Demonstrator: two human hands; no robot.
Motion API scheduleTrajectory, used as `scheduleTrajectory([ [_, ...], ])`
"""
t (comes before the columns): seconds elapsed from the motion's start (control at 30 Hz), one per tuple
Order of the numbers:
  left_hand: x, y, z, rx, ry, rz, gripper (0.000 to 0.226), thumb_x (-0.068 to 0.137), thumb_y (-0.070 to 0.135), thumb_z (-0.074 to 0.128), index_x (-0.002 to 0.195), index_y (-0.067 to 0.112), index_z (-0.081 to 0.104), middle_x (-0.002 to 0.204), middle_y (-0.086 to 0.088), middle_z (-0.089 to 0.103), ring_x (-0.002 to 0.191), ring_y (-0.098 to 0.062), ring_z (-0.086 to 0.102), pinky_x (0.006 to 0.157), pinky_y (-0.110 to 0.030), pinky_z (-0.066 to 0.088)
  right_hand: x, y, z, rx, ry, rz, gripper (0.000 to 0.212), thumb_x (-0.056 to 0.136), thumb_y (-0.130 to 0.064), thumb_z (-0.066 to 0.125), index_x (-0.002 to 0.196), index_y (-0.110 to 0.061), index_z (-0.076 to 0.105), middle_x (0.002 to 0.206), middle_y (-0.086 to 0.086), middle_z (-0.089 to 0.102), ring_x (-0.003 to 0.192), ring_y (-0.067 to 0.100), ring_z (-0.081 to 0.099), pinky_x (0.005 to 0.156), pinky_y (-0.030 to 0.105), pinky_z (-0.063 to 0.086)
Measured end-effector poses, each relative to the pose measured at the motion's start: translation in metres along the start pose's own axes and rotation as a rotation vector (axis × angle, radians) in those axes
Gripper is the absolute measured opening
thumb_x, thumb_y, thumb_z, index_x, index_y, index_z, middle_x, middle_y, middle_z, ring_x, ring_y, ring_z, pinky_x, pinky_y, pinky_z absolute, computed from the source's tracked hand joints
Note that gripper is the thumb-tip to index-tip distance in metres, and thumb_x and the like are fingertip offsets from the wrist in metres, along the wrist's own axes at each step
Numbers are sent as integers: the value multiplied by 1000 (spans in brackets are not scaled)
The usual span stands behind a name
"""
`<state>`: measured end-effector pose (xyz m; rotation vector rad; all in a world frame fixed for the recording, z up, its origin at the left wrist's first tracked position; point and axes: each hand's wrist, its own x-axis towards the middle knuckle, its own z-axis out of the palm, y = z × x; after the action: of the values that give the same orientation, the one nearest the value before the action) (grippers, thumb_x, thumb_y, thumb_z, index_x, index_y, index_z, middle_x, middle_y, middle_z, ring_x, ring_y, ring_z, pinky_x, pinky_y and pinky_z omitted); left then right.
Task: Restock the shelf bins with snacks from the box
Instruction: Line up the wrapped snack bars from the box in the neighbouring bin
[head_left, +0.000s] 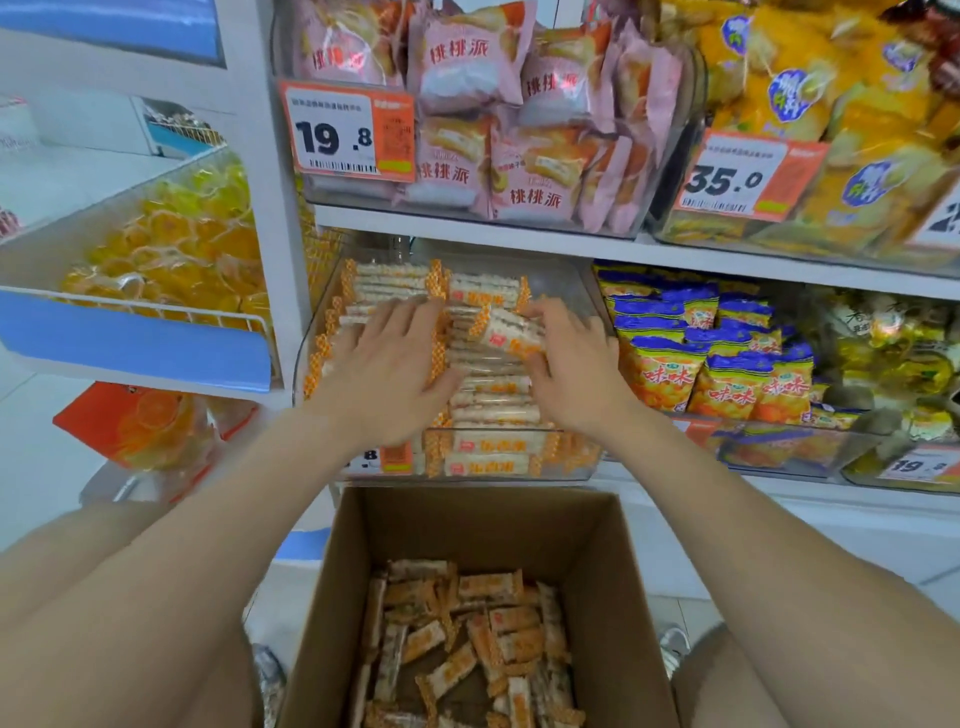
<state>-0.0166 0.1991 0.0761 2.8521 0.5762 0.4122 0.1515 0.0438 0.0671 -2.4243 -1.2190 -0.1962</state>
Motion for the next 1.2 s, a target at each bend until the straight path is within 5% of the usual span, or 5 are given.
scheduleTrajectory([
  [0.43,56,-18,4,147,-415,-119,82,103,71,18,167,25,-3,175,-4,-9,160,-37,-5,127,-59,5,116,29,55,-190,-67,-84,83,85,11,60,150,-37,42,149,18,38,135,43,32,111,51,36],
  [0.73,57,-13,6,195,-413,-130,78,106,65,19,167,22,-2,175,-5,-7,160,-38,-2,126,-58,8,122,23,64,-9,-22,48,67,98,-1,44,158,-31,41,155,24,32,148,48,22,116,55,40],
  [0.87,56,-12,7,194,-417,-136,76,106,64,19,167,23,-3,175,-6,-7,160,-37,-2,126,-58,8,120,11,61,118,27,94,65,95,1,50,156,-18,38,148,23,43,139,44,43,112,51,44],
  [1.07,55,-13,6,169,-391,-119,74,107,62,22,167,23,4,175,-6,-3,160,-37,2,126,-59,11,112,17,62,20,-65,52,63,94,-3,54,153,-24,46,160,18,27,146,42,34,118,51,39],
  [1.2,53,-16,6,102,-328,-104,72,107,62,24,166,22,13,174,-7,7,160,-35,5,126,-59,12,103,4,45,-102,43,91,61,91,-16,59,151,-19,47,145,20,42,135,43,43,111,52,44],
])
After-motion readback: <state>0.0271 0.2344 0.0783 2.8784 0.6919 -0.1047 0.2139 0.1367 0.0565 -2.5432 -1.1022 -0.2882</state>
